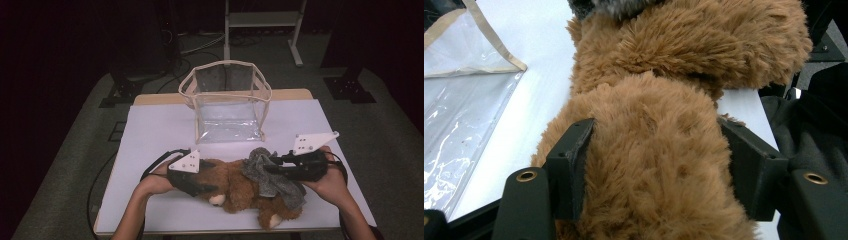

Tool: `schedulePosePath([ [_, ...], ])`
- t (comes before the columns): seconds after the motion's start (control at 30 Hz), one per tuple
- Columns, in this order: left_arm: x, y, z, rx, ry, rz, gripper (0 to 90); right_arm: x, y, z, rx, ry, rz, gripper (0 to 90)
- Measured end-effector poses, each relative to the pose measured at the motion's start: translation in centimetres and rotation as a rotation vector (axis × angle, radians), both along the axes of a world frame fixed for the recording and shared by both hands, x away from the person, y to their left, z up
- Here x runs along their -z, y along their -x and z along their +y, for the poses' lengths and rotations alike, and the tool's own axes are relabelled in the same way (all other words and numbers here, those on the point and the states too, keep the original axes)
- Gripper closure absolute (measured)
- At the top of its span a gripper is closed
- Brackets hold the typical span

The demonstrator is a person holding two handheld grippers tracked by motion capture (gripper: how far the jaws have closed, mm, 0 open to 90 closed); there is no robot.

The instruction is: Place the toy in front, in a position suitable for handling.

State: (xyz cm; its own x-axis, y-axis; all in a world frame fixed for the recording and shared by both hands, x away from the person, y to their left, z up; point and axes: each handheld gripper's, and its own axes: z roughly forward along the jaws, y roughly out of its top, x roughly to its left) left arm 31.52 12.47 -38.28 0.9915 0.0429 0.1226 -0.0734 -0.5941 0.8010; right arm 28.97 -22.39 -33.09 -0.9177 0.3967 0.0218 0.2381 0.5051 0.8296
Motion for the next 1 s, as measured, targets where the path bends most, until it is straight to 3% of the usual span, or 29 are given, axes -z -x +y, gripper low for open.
schedulePosePath([
  [0.1, 0.0, 0.0, 0.0, 0.003, -0.003, -0.002, 34.8, 0.7, -0.6, 0.3, 0.0, -0.006, 0.018, 80.5],
  [0.2, 0.0, 0.0, 0.0, 0.005, -0.006, -0.004, 34.7, 2.1, -1.2, 1.2, -0.018, 0.004, 0.074, 79.2],
  [0.27, 0.0, 0.1, -0.1, 0.006, -0.008, -0.007, 34.5, 2.6, -1.5, 1.6, -0.029, 0.001, 0.101, 72.3],
  [0.3, 0.0, 0.1, -0.1, 0.007, -0.007, -0.007, 34.5, 2.4, -1.6, 1.5, -0.02, -0.003, 0.092, 63.8],
  [0.4, 0.0, 0.1, -0.1, 0.003, -0.003, -0.003, 34.5, 2.1, -2.0, 1.5, -0.022, -0.008, 0.095, 49.4],
  [0.6, 0.1, 0.1, -0.1, 0.004, -0.007, -0.005, 34.5, 3.0, -3.5, 3.4, -0.093, 0.015, 0.172, 37.6],
  [0.7, 0.1, 0.1, -0.1, 0.006, -0.011, -0.006, 34.5, 3.5, -3.7, 4.3, -0.113, 0.02, 0.187, 42.7],
  [0.8, 0.1, 0.2, -0.1, 0.009, -0.012, -0.008, 34.4, 3.7, -3.4, 4.6, -0.122, 0.016, 0.171, 56.9],
  [0.87, 0.1, 0.2, -0.1, 0.01, -0.013, -0.009, 34.4, 3.6, -3.0, 4.5, -0.121, 0.015, 0.156, 65.6],
  [1.0, 0.0, 0.4, -0.1, 0.015, -0.011, -0.01, 34.5, 3.2, -2.2, 3.6, -0.112, 0.011, 0.128, 72.9],
])
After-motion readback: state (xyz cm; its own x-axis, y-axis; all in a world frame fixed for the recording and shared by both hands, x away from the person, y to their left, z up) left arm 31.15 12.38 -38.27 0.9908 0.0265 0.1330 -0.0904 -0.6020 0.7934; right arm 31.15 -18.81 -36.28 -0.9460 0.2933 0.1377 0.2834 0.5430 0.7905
